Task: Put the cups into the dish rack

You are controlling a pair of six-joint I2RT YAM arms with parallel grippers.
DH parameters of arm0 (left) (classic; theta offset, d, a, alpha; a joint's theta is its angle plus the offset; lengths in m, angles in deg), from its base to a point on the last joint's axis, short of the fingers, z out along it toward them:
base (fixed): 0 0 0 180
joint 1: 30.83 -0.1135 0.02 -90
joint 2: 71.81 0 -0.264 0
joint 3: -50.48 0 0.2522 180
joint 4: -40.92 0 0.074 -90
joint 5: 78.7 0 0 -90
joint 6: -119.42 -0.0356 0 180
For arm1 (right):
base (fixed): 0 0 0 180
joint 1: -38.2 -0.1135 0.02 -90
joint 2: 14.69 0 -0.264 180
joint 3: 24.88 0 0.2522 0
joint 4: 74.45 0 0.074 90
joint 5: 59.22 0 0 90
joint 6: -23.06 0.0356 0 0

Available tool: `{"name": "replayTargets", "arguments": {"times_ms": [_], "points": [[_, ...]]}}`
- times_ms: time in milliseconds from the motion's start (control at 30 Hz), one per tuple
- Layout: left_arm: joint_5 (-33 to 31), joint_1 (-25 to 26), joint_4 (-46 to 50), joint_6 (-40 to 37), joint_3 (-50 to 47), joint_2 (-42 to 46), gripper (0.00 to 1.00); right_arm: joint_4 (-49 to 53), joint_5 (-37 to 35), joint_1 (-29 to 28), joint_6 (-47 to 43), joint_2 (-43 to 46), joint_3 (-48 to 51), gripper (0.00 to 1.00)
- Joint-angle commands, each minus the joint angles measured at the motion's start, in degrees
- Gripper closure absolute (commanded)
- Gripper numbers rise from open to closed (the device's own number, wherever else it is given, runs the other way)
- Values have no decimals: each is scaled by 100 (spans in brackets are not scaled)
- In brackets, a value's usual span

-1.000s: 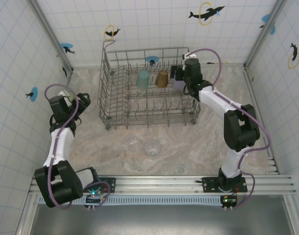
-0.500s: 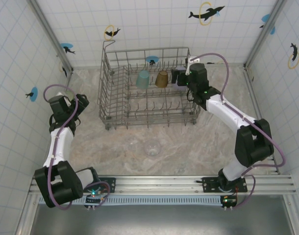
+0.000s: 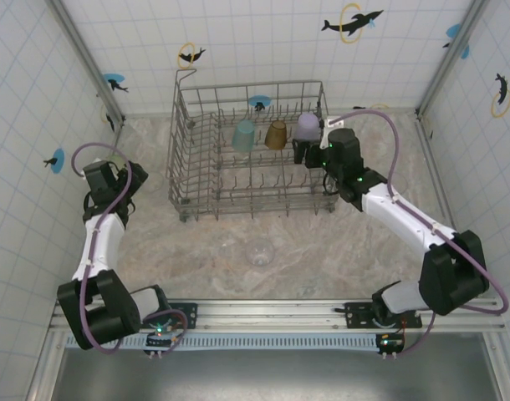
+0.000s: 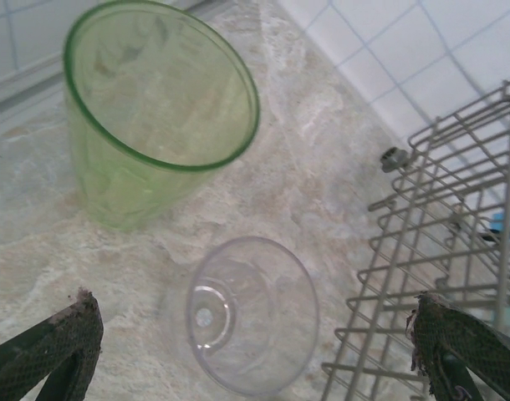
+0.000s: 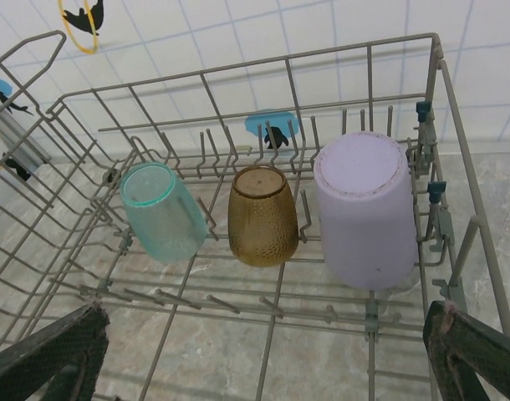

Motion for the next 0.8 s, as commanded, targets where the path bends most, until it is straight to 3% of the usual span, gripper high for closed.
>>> {"name": "replayTargets", "arguments": {"times_ms": [0, 400, 767], "points": [[-622, -33, 339, -130, 393, -149, 3, 259, 92, -5, 76, 381, 146, 0], [-1058, -32, 533, -1078, 1347, -542, 3, 276, 172, 5, 154, 1193, 1017, 0], [-1206, -28, -352, -1549, 508, -332, 6, 329, 245, 34, 238, 1604, 1377, 0]]}}
